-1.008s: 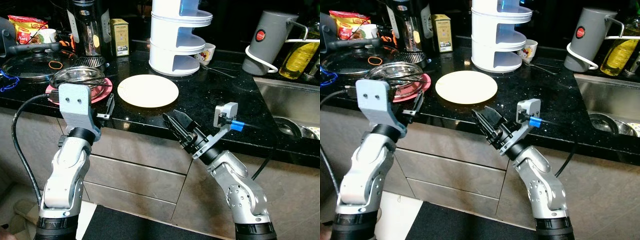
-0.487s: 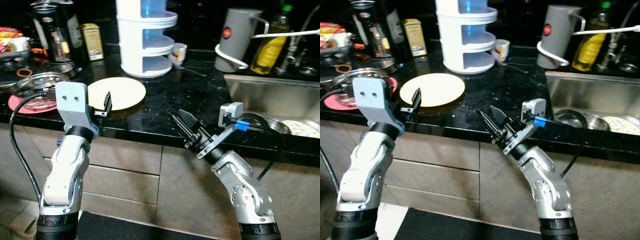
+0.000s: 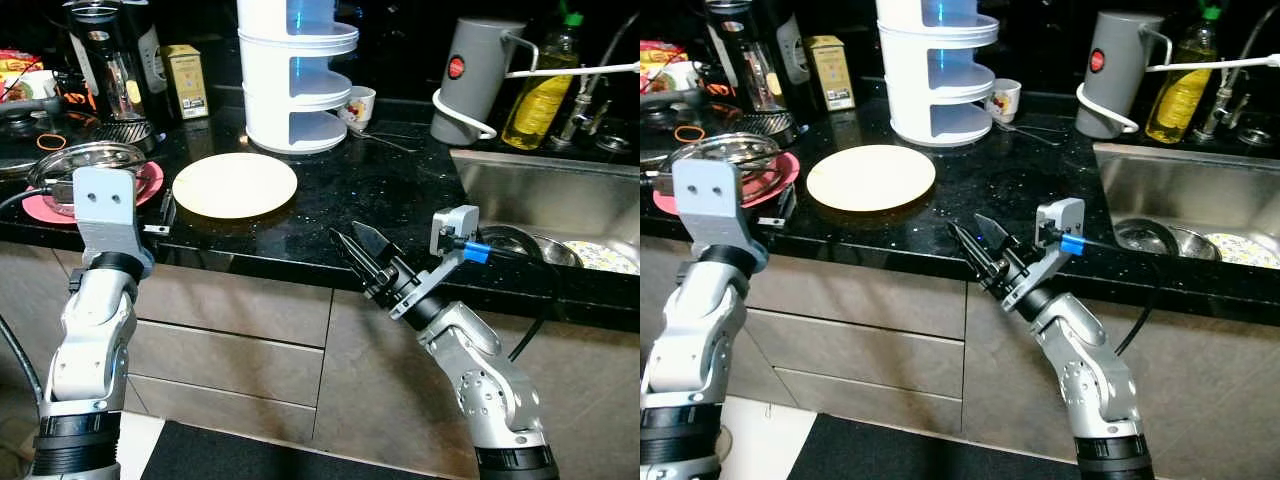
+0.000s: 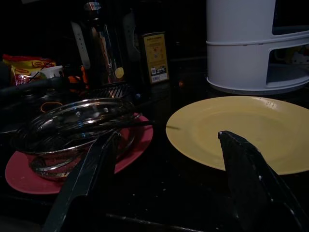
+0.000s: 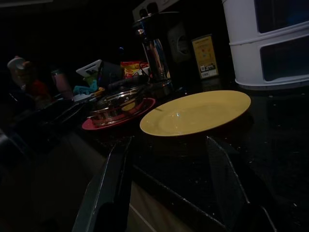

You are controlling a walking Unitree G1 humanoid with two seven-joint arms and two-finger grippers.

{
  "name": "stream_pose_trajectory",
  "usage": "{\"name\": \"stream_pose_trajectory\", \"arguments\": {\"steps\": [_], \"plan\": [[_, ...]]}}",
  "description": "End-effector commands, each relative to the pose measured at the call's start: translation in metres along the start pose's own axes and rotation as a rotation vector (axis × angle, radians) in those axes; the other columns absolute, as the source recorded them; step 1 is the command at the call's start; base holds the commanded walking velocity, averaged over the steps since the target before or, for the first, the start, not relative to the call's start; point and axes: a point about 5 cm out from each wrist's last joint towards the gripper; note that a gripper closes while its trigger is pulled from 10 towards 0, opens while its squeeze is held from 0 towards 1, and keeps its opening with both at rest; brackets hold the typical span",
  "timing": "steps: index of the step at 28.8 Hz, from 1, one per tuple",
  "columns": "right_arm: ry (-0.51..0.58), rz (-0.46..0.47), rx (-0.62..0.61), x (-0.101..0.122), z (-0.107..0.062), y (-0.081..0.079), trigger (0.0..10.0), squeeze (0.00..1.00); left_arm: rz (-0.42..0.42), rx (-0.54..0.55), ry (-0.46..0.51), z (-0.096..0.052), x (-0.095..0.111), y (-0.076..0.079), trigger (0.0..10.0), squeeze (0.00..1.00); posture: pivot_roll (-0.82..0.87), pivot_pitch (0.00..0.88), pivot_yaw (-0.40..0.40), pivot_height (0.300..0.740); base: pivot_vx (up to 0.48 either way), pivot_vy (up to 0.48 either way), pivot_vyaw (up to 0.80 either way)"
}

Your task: Kitchen organization

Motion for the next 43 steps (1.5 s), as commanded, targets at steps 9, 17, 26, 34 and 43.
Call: {"name": "stream_pose_trajectory", "arguments": {"steps": [9,17,26,34,43], "plan": [[0.001,0.001,0.004,0.001,0.0,0.001,10.0,0.0,-0.019,-0.027,0.122,0.002,0.028,0.01,10.0,0.0,-0.07,0.0,-0.046,0.74,0.279,0.0,0.0],[0.013,0.016,0.024,0.002,0.002,-0.002,10.0,0.0,-0.035,-0.042,0.155,0.004,0.036,0.013,10.0,0.0,-0.07,0.0,-0.042,0.74,0.342,0.0,0.0],[0.015,0.021,0.031,0.002,0.002,-0.003,10.0,0.0,-0.042,-0.075,0.166,0.003,0.039,0.022,10.0,0.0,-0.07,0.0,-0.04,0.74,0.336,0.0,0.0],[0.011,0.022,0.029,0.001,0.002,-0.003,10.0,0.0,-0.036,-0.188,0.221,0.001,0.046,0.034,10.0,0.0,-0.06,0.0,-0.04,0.74,0.153,0.0,0.0],[0.007,0.025,0.031,0.0,0.002,-0.003,10.0,0.0,0.018,-0.364,0.279,-0.005,0.054,0.052,10.0,0.0,-0.06,0.0,-0.039,0.74,0.0,0.0,0.0]]}}
Point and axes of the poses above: a point about 5 cm out from each wrist's last joint towards the gripper, its own z axis pointing out of the wrist towards the gripper, its own x axis along the axis of the wrist's last joint, y = z × x, and after that the axes turned 13 degrees about z, right-handed
